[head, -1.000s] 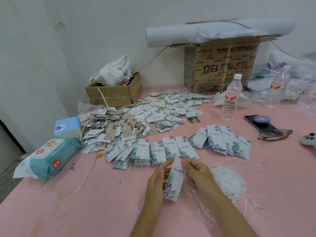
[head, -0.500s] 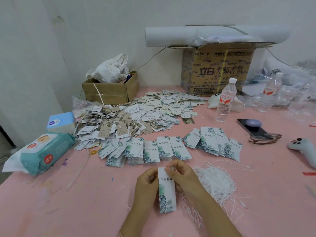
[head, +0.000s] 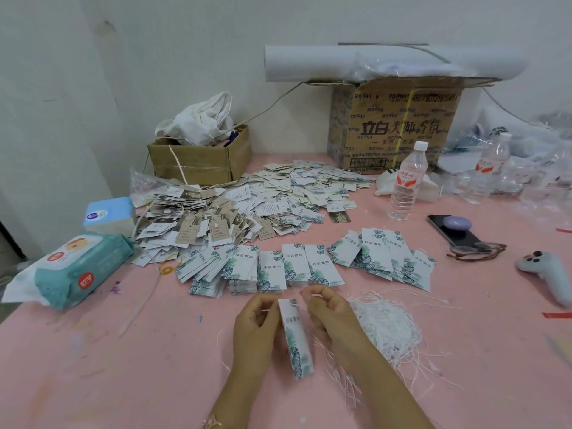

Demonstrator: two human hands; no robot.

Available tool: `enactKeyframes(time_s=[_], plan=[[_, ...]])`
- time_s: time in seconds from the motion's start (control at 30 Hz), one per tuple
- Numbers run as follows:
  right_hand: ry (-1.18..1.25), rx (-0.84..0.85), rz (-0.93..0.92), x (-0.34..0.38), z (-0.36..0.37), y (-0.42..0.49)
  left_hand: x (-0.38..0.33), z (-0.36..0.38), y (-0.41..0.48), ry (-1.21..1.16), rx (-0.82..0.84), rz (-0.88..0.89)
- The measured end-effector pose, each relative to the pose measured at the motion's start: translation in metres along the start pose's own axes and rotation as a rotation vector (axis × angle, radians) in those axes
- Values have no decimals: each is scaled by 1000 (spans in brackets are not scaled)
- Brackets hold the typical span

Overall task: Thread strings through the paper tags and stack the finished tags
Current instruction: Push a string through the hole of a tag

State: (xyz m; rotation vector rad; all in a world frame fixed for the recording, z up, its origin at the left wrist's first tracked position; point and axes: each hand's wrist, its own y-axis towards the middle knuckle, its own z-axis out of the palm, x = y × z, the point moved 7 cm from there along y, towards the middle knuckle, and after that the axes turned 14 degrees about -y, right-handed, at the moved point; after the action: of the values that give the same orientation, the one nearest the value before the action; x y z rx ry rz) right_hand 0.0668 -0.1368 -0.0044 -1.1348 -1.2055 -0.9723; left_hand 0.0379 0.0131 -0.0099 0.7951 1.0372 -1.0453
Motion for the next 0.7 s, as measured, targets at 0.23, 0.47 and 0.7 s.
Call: enactKeyframes(time_s=[0.23, 0.47, 0.7], plan=[[166, -67, -11, 3, -15, 3, 2, -23, 8, -225, -211, -60], [154, -127, -58, 2, -24, 6, 3, -18, 8, -476, -156, -128], [-32, -242, -98, 3, -30, 6, -4, -28, 6, -254, -237, -15]])
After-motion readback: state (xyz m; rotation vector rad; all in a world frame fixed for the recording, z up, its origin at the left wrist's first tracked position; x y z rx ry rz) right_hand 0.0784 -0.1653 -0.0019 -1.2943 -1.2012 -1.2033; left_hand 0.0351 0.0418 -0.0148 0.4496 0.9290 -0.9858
